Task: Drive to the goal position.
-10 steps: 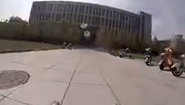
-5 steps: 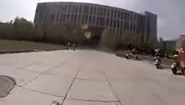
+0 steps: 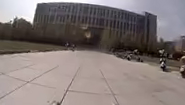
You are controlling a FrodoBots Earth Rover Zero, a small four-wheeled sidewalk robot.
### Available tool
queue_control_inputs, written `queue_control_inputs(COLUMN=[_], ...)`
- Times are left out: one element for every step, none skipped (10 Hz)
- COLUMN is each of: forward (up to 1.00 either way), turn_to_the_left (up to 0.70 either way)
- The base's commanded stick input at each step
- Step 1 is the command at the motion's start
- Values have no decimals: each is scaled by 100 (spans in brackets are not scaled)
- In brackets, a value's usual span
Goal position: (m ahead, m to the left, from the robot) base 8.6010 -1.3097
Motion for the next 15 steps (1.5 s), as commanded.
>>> queue_control_inputs(forward=[100, 100, 100, 100, 100, 100, 100, 100, 100, 100, 100, 100, 100, 100, 100], turn_to_the_left=[0, 0, 0, 0, 13, 37, 16, 0, 0, 0, 0, 0, 0, 0, 0])
